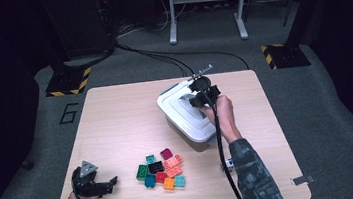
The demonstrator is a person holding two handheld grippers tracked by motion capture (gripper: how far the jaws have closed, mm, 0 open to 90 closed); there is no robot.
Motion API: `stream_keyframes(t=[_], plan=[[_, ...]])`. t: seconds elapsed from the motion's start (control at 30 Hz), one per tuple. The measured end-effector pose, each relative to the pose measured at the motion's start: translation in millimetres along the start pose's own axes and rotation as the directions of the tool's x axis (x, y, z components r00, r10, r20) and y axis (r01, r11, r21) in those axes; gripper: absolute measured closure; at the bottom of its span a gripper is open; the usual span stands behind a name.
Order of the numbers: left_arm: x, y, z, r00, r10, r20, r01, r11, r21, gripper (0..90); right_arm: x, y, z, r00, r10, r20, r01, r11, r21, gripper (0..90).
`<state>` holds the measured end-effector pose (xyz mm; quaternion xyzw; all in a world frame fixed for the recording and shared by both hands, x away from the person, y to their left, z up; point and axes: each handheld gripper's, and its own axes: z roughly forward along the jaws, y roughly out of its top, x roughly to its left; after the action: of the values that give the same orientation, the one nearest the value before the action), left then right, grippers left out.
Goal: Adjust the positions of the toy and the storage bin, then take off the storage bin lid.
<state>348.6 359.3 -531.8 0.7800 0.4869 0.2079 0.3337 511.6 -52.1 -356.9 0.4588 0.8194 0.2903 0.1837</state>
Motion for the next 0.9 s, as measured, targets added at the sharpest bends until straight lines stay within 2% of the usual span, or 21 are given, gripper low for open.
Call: stream_keyframes(t=[0.13, 0.27, 0.33, 0.5, 0.6, 0.83, 0.9], plan=[[0.4, 0.3, -0.9, 1.0, 0.003, 0.004, -0.003, 0.9999, 0.01, 1.5, 2.2, -2.0, -1.2, 0.9998, 0.018, -0.008, -0.018, 1.0, -0.006, 67.4], [0.2, 0.0, -0.3, 1.0, 0.001, 0.001, -0.001, 1.0, 0.002, 1.6, 6.0, -2.4, -3.2, 0.9996, 0.024, -0.012, -0.024, 1.0, 0.012, 67.4], [0.8, 0.4, -1.4, 0.9999, 0.004, 0.009, -0.005, 0.9999, 0.015, 1.7, 9.1, -3.2, -3.8, 0.9993, 0.034, -0.017, -0.034, 0.999, 0.011, 67.4], [1.0, 0.5, -1.5, 0.9999, 0.007, 0.009, -0.007, 0.9998, 0.017, 1.7, 14.1, -5.0, -4.0, 0.9996, 0.019, -0.022, -0.019, 1.0, -0.005, 67.4], [1.0, 0.4, -1.6, 0.9999, 0.007, 0.01, -0.007, 0.9998, 0.017, 1.8, 15.5, -5.3, -4.4, 0.9997, 0.02, -0.016, -0.021, 1.0, -0.003, 67.4], [1.0, 0.4, -1.6, 0.9999, 0.007, 0.01, -0.007, 0.9998, 0.017, 1.8, 17.7, -4.4, -4.4, 0.9999, -0.009, 0.004, 0.009, 1.0, -0.009, 67.5], [1.1, 0.4, -1.6, 0.9999, 0.007, 0.011, -0.007, 0.9998, 0.017, 1.8, 16.0, -3.1, -8.7, 0.9999, -0.009, 0.009, 0.009, 1.0, -0.028, 67.6]])
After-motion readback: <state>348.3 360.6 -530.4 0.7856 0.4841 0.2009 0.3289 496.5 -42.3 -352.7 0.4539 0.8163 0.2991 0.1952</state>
